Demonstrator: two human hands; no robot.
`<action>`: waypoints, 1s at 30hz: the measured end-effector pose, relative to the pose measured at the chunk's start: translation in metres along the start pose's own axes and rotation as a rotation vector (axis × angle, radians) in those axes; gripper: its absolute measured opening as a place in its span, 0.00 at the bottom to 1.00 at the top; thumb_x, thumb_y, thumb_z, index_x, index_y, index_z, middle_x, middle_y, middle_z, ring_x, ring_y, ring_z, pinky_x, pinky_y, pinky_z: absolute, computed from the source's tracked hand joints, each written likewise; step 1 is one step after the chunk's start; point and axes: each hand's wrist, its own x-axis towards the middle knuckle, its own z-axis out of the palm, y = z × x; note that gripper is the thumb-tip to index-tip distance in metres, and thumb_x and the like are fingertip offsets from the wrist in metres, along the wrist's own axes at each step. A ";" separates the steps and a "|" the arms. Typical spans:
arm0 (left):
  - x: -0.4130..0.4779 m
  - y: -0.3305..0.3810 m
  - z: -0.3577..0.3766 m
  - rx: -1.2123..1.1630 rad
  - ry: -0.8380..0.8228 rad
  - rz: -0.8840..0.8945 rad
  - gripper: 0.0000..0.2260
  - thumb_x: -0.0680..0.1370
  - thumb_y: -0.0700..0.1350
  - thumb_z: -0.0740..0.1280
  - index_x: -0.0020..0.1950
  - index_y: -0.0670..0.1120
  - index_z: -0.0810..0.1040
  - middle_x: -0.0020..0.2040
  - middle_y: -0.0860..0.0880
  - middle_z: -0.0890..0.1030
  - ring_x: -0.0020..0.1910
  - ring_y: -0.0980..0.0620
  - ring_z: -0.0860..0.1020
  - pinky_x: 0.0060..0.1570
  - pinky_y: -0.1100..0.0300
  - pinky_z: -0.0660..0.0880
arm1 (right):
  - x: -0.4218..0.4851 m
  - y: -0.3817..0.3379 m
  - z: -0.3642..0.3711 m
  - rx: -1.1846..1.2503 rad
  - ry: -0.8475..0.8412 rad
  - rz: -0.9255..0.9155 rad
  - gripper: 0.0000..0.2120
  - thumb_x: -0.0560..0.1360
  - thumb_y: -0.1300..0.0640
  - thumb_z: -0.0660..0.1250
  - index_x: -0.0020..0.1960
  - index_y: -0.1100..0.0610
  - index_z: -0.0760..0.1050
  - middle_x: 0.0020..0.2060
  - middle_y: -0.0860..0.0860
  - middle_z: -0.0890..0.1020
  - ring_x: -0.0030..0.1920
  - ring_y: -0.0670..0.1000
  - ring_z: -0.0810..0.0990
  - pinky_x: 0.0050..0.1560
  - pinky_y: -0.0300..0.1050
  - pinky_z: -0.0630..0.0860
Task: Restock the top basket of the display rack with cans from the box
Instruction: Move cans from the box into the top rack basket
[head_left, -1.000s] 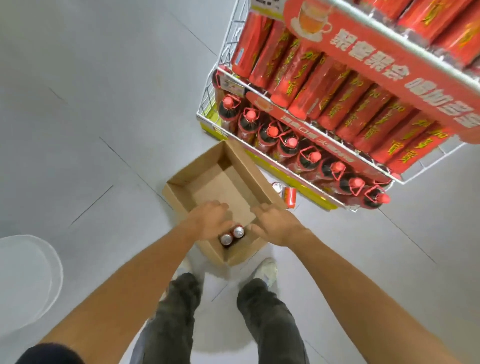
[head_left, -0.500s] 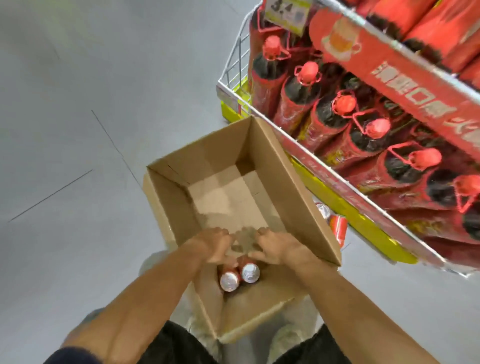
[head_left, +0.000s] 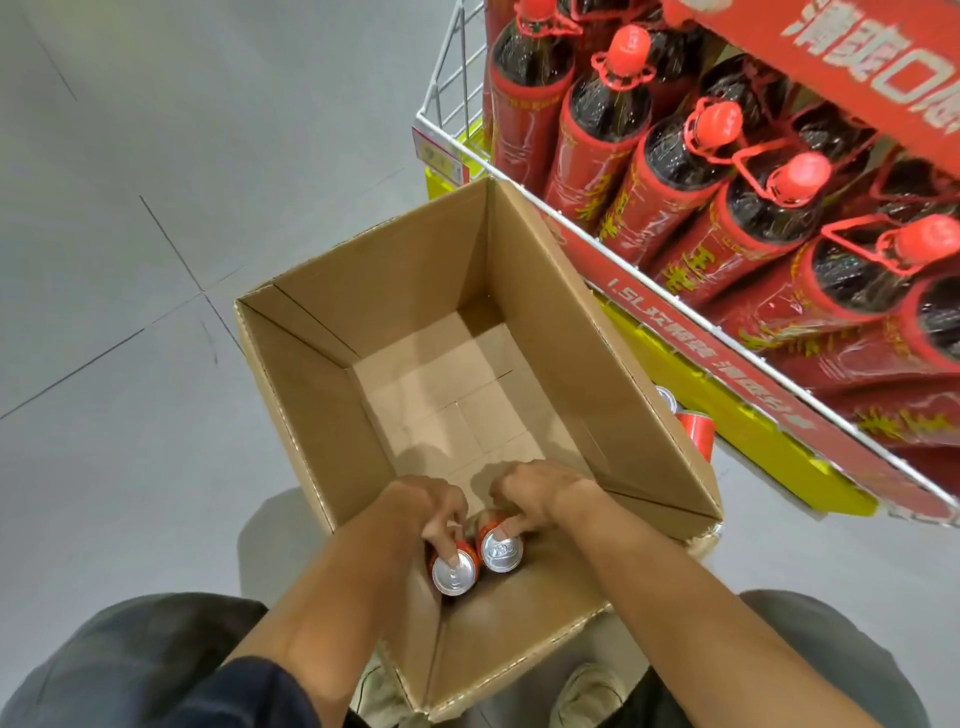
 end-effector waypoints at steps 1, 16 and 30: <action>0.002 -0.001 0.000 -0.028 -0.001 0.028 0.26 0.71 0.58 0.77 0.67 0.51 0.79 0.63 0.49 0.80 0.62 0.45 0.77 0.61 0.54 0.75 | 0.000 0.000 0.000 0.027 -0.002 0.003 0.27 0.76 0.38 0.71 0.69 0.52 0.76 0.67 0.55 0.77 0.64 0.60 0.78 0.58 0.50 0.75; 0.002 -0.012 0.015 -0.578 -0.048 -0.019 0.18 0.76 0.40 0.75 0.65 0.51 0.82 0.57 0.41 0.84 0.49 0.37 0.84 0.43 0.56 0.84 | 0.005 0.000 0.023 0.376 0.030 -0.023 0.16 0.79 0.55 0.73 0.66 0.51 0.82 0.65 0.52 0.83 0.64 0.55 0.80 0.67 0.47 0.75; 0.009 -0.038 -0.022 -0.858 0.379 0.018 0.13 0.77 0.38 0.72 0.61 0.47 0.85 0.54 0.43 0.86 0.39 0.52 0.84 0.39 0.60 0.82 | 0.005 0.031 0.006 0.821 0.430 0.128 0.11 0.81 0.61 0.70 0.62 0.57 0.85 0.52 0.48 0.86 0.53 0.44 0.81 0.54 0.34 0.79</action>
